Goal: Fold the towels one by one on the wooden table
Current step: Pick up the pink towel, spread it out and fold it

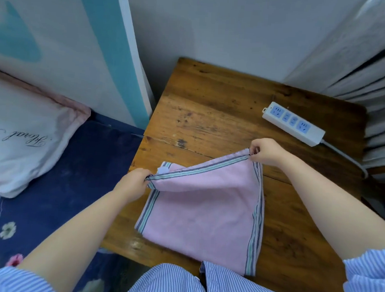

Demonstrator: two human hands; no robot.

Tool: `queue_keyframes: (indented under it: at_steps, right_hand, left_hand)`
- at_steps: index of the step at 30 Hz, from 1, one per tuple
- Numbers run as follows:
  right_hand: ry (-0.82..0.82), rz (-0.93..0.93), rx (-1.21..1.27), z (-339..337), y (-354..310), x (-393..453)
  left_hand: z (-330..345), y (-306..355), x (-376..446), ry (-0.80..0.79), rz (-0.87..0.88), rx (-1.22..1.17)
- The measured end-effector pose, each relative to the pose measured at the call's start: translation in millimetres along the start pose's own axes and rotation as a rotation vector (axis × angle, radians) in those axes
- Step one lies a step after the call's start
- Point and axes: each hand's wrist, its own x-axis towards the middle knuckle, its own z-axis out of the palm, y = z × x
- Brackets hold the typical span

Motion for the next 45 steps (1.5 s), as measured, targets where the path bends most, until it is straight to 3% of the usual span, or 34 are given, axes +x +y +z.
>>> queue_keyframes:
  at_steps: [6, 13, 17, 19, 21, 23, 25, 28, 32, 36, 40, 45]
  right_hand:
    - [0.079, -0.156, -0.272, -18.4, 4.1, -45.8]
    - [0.158, -0.08, -0.347, -23.4, 8.7, -97.0]
    - [0.29, -0.006, -0.377, -40.7, 12.7, -116.6]
    - [0.469, 0.045, -0.344, -60.9, 11.1, -128.4]
    - [0.761, 0.034, -0.325, -84.3, 4.7, -145.3]
    - [1.048, 0.017, -0.235, -101.7, -2.0, -161.3]
    - [1.168, 0.048, -0.109, -108.1, -8.9, -173.9]
    - [0.932, 0.114, -0.158, -106.0, -9.6, -187.6]
    - [1.112, 0.004, -0.022, -110.1, -12.3, -208.0]
    - [0.907, 0.009, -0.014, -114.0, -19.0, -220.1]
    - [0.904, 0.052, 0.013, -117.0, -19.8, -219.5]
    - [0.762, 0.098, -0.046, -114.8, -18.0, -206.5]
  left_hand:
    - [-29.6, 11.6, 1.1, 0.1, 0.066, 0.036]
    - [-65.5, 33.1, -10.3, 0.146, 0.222, 0.32]
    - [-101.7, 67.3, -18.8, 0.285, 0.321, 0.382]
    - [-127.9, 88.0, -22.0, 0.461, 0.359, 0.335]
    - [-156.1, 108.4, -26.4, 0.655, 0.361, 0.237]
    - [-179.9, 125.4, -30.6, 0.803, 0.373, 0.001]
    - [-197.4, 135.7, -35.8, 0.841, 0.425, -0.192]
    - [-204.9, 134.4, -43.7, 0.756, 0.452, -0.058]
    - [-203.2, 123.5, -57.8, 0.903, 0.523, -0.131]
    - [-203.0, 118.8, -64.2, 0.924, 0.599, -0.18]
    - [-200.1, 116.4, -64.0, 0.909, 0.616, -0.189]
    - [-195.8, 117.3, -52.4, 0.797, 0.452, -0.005]
